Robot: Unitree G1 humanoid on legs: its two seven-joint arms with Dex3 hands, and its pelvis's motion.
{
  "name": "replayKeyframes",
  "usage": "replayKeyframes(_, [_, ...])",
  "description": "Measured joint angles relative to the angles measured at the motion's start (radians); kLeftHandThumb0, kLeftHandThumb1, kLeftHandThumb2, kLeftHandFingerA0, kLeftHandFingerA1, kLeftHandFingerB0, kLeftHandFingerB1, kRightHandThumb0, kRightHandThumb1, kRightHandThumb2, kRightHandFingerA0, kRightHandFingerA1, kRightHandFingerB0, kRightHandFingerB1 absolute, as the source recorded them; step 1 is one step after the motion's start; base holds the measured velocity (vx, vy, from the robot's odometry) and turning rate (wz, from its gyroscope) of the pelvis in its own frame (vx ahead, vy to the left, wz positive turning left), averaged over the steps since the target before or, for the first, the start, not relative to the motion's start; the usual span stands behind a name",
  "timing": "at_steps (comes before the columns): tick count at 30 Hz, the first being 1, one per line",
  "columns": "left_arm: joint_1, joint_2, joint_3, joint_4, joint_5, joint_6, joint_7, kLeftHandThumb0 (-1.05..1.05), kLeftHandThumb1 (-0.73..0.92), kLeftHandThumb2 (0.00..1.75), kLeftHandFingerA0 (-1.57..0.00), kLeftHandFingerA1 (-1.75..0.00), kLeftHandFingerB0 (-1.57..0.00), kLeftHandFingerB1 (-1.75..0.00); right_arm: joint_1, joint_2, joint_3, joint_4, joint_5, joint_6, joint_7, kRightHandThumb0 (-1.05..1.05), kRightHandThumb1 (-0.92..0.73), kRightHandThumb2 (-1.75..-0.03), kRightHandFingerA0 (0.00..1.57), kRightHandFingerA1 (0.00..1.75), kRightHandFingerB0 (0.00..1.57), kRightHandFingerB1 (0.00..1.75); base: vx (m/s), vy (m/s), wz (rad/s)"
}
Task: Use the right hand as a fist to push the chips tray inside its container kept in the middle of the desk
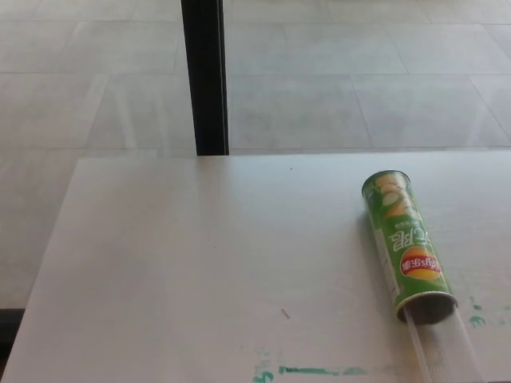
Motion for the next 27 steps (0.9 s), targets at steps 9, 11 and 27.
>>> replayKeyframes(9, [-0.008,0.004,0.044,-0.007,-0.067,0.001,-0.041,-0.92,0.72,1.6,-0.04,-0.86,-0.08,-0.62,-0.035,-0.02,-0.125,-0.078,0.057,-0.036,-0.017,-0.65,-0.83,-0.65,0.52,0.72,0.22,0.33,0.0,0.0,0.0])
replayKeyframes(11, [-0.005,0.003,0.046,-0.012,-0.075,0.001,-0.044,-0.94,0.71,1.59,-0.04,-0.87,-0.08,-0.63,-0.058,-0.049,-0.147,-0.098,0.06,-0.032,-0.035,-0.68,-0.81,-0.64,0.56,0.68,0.28,0.34,0.0,0.0,0.0])
replayKeyframes(27, [0.003,0.002,0.043,-0.019,-0.097,0.002,-0.051,-0.94,0.7,1.6,-0.04,-0.88,-0.07,-0.63,-0.069,-0.057,-0.182,-0.643,0.073,-0.021,-0.073,-0.56,-0.75,-0.63,0.66,0.66,0.36,0.36,0.0,0.0,0.0])
